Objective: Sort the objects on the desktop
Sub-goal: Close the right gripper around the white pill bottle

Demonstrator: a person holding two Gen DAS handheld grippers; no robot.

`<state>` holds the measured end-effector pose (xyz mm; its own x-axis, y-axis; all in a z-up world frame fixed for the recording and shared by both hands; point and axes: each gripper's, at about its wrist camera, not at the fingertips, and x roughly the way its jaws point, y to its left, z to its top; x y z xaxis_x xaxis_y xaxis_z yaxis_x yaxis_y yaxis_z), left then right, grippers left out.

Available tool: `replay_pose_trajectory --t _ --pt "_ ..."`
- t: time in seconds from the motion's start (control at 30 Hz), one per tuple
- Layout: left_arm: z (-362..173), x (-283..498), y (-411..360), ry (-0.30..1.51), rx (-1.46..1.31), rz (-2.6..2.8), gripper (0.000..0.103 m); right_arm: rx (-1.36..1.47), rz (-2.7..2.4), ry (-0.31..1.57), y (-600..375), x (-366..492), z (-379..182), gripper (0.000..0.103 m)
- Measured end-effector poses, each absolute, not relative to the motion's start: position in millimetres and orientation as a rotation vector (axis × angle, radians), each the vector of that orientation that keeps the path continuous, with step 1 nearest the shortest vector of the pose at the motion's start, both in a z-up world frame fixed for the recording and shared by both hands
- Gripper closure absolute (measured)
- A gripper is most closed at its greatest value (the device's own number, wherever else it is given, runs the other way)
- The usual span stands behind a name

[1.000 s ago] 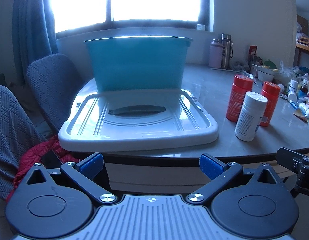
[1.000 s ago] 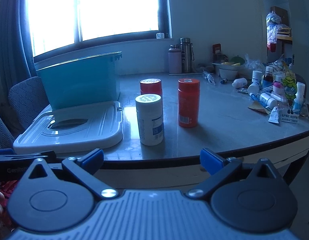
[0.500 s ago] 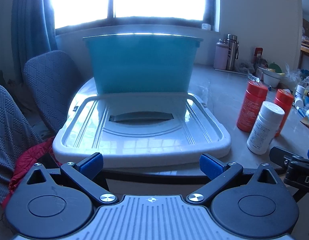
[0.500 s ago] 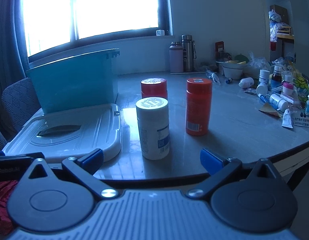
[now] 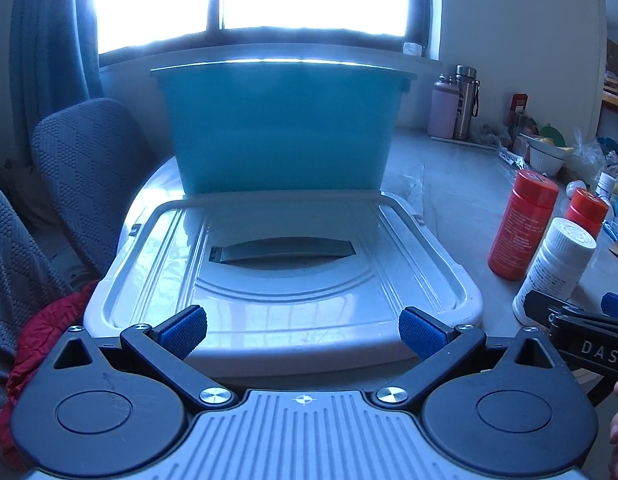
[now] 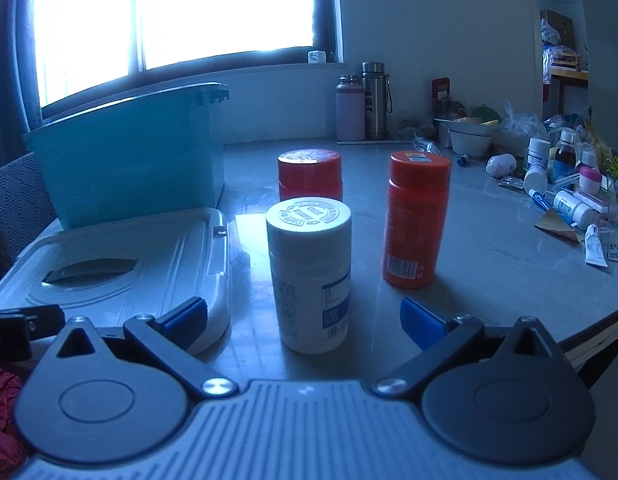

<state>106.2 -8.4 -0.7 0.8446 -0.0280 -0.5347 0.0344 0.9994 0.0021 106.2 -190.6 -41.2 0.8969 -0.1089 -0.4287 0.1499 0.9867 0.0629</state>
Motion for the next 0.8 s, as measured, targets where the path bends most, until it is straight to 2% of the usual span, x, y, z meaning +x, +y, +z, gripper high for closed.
replay_pose_trajectory --t 0.3,0.33,0.37,0.4,0.43,0.8 --pt "-2.9 122.4 -7.8 0.558 0.022 -0.040 0.000 0.084 -0.163 0.433 -187.8 130.2 -48.2 0.000" --pt "-2.9 123.4 -7.6 0.558 0.023 -0.039 0.000 0.080 -0.162 0.432 -187.2 132.0 -48.9 0.004" --pt "-2.9 124.1 -7.4 0.558 0.023 -0.037 0.000 0.074 -0.155 0.422 -186.5 131.9 -49.2 0.010" --pt "-2.9 124.5 -7.3 0.559 0.024 -0.036 0.000 0.070 -0.149 0.415 -185.7 131.9 -49.4 0.036" --pt "-2.7 124.5 -7.1 0.560 0.025 -0.037 0.000 0.067 -0.151 0.415 -185.0 131.7 -49.0 0.056" --pt "3.4 115.2 -8.0 0.550 0.039 -0.037 0.000 0.075 -0.159 0.413 -186.5 112.0 -41.6 0.056"
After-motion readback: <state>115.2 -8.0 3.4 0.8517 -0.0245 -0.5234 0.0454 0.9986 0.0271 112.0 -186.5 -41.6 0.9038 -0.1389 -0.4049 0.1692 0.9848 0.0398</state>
